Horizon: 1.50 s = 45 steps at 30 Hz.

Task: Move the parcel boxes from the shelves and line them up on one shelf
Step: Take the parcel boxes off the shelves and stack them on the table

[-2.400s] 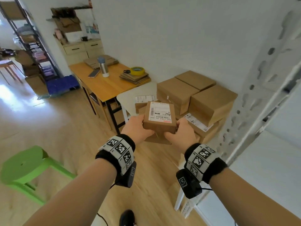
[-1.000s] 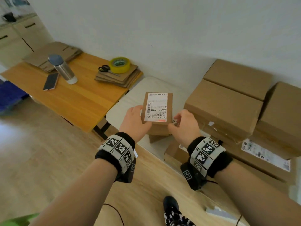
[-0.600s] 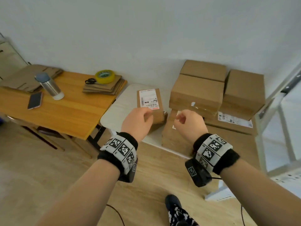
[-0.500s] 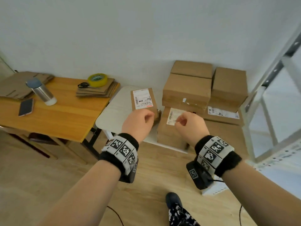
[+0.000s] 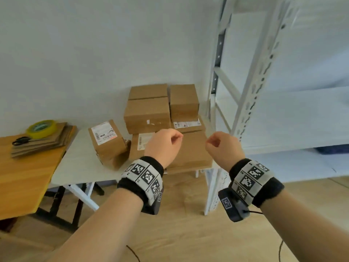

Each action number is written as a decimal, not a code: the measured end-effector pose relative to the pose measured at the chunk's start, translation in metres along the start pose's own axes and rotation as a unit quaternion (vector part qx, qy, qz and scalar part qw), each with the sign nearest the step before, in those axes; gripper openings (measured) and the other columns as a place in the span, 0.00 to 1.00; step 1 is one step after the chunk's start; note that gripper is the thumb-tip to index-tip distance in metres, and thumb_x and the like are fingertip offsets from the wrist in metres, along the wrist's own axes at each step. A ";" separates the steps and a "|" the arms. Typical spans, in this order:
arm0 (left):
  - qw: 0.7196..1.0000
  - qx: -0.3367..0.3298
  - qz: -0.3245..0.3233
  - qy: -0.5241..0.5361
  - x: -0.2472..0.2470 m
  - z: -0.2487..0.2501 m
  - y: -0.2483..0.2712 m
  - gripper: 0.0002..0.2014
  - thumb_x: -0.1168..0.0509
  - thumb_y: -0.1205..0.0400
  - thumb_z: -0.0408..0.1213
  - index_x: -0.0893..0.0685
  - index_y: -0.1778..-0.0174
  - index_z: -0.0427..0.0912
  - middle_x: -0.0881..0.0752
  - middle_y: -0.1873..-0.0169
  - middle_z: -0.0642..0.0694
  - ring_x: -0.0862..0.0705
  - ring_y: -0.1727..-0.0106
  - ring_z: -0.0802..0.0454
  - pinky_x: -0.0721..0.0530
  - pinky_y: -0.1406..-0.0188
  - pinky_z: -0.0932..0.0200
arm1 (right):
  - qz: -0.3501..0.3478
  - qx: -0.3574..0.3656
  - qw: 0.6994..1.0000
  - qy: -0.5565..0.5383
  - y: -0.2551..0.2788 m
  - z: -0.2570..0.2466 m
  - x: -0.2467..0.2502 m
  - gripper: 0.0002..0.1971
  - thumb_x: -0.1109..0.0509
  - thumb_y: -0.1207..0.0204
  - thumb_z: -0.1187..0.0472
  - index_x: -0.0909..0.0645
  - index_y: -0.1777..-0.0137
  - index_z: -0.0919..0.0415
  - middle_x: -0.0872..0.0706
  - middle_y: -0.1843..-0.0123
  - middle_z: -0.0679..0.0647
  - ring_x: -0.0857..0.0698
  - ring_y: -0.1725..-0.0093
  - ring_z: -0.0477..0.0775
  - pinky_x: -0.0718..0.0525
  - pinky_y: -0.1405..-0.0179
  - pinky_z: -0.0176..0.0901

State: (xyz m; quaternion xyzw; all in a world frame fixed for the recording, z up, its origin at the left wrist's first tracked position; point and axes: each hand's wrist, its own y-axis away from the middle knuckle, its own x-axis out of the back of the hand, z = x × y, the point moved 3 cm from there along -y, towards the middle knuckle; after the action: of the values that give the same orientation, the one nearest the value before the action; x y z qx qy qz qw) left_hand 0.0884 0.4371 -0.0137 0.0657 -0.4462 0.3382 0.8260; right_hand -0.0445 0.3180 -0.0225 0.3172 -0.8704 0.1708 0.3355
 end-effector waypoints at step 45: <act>0.926 -0.289 -0.245 0.008 -0.469 0.554 -0.239 0.10 0.40 0.18 0.43 0.15 0.47 0.49 0.13 0.49 0.52 0.17 0.47 0.53 0.17 0.45 0.53 | 0.273 -0.233 0.932 0.038 -0.087 0.487 0.490 0.05 0.36 0.25 0.62 0.18 0.58 0.54 0.17 0.62 0.46 0.19 0.61 0.46 0.24 0.65 0.35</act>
State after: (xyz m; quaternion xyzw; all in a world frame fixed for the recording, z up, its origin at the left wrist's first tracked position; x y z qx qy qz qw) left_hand -0.3231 -0.2067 -0.0048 -0.0712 -0.4876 -0.0173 0.8700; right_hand -0.4992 -0.2095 -0.0245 -0.0268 -0.9254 0.0601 0.3731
